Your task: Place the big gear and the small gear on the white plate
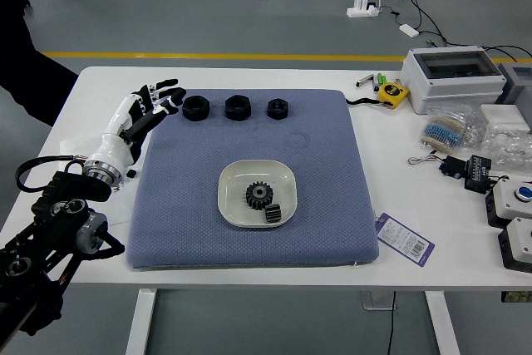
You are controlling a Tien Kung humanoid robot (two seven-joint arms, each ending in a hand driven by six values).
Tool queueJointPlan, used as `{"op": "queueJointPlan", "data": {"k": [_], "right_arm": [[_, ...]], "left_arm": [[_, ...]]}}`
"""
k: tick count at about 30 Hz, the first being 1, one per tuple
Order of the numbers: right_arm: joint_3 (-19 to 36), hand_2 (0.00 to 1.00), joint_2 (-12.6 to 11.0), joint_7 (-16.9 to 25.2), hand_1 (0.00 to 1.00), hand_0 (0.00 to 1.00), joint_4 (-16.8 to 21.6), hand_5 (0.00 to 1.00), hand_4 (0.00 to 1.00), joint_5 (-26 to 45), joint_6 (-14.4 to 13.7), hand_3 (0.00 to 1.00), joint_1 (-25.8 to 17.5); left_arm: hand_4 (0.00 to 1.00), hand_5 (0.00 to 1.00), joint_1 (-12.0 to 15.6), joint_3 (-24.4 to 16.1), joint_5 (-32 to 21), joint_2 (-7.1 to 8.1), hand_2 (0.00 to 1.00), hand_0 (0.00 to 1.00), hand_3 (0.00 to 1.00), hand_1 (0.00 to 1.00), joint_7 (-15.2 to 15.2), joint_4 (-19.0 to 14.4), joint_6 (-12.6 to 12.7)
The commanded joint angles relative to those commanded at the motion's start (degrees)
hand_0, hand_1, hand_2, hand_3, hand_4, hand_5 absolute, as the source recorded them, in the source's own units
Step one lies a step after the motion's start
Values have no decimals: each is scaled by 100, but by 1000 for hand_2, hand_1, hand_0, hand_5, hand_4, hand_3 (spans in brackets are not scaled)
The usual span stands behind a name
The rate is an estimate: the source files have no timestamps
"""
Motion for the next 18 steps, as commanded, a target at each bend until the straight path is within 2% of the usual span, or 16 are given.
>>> {"op": "queueJointPlan", "data": {"k": [3, 5, 9, 18], "right_arm": [[-1, 802, 1, -1, 725, 713, 1, 802, 998, -1, -1, 738, -2], [3, 802, 2, -5, 725, 713, 2, 802, 998, -8, -3, 738, -4], [-2, 802, 5, -2, 726, 713, 2, 802, 998, -2, -7, 738, -6], [29, 802, 15, -14, 726, 713, 2, 801, 998, -33, -16, 737, -37]], "left_arm": [[976, 496, 105, -173, -673, 12, 759, 720, 744, 702, 2, -71, -113], [976, 496, 194, -327, -885, 37, 759, 720, 744, 702, 37, -139, -214], [970, 519, 375, -618, -727, 106, 761, 721, 741, 691, 186, -259, -436], [974, 528, 903, -1191, 14, 258, 756, 723, 741, 689, 585, -544, -938]]}}
